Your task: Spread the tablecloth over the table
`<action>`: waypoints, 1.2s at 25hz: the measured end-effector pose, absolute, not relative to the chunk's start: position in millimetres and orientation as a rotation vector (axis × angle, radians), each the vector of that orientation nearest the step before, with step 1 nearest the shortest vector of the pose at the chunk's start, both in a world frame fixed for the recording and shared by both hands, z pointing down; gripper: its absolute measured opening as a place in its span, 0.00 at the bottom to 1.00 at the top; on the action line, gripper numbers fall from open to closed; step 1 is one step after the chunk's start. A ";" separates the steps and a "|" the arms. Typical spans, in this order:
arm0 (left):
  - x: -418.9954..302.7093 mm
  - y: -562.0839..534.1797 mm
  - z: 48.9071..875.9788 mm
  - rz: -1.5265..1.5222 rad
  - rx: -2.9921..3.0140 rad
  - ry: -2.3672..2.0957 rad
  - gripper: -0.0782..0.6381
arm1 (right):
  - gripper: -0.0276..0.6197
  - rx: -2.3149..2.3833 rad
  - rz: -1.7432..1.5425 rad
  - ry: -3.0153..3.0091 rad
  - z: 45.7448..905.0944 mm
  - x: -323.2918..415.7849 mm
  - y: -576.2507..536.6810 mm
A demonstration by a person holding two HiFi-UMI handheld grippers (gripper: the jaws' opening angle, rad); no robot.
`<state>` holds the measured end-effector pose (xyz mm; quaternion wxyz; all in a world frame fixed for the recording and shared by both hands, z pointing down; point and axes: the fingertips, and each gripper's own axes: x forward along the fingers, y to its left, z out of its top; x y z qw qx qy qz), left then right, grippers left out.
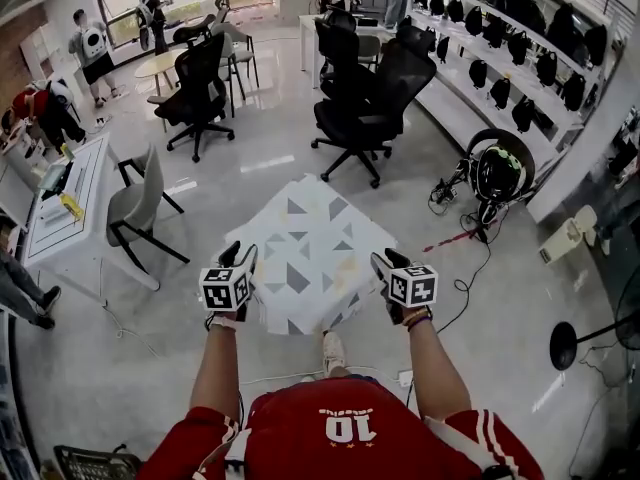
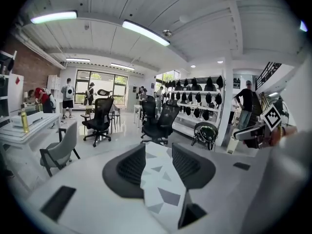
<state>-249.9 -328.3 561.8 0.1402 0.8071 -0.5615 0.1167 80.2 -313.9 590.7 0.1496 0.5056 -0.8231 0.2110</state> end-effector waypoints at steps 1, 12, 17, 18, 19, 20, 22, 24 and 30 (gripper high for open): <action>-246.5 -327.8 552.4 0.318 2.349 -1.624 0.35 | 0.31 1.460 0.590 -2.385 582.9 75.8 -313.3; -215.2 -297.1 454.1 0.172 2.546 -1.624 0.28 | 0.19 1.489 0.340 -2.609 470.4 31.6 -292.0; -208.2 -285.1 424.0 0.064 2.578 -1.601 0.24 | 0.15 1.521 0.220 -2.624 429.8 32.3 -286.0; -205.2 -281.8 418.2 0.044 2.588 -1.594 0.24 | 0.14 1.527 0.202 -2.630 424.5 33.1 -285.6; -202.0 -278.3 412.8 0.028 2.599 -1.593 0.22 | 0.12 1.530 0.189 -2.639 420.3 33.5 -285.3; -198.7 -275.1 408.2 0.016 2.608 -1.598 0.22 | 0.11 1.531 0.180 -2.649 417.5 33.5 -285.2; -191.7 -271.1 402.3 0.000 2.611 -1.616 0.20 | 0.10 1.525 0.173 -2.665 414.8 33.4 -284.9; -184.5 -269.9 401.3 -0.001 2.591 -1.636 0.20 | 0.10 1.516 0.179 -2.677 413.4 34.7 -282.9; -170.8 -267.6 400.6 0.027 2.529 -1.730 0.16 | 0.10 1.499 0.140 -2.684 406.2 46.4 -269.7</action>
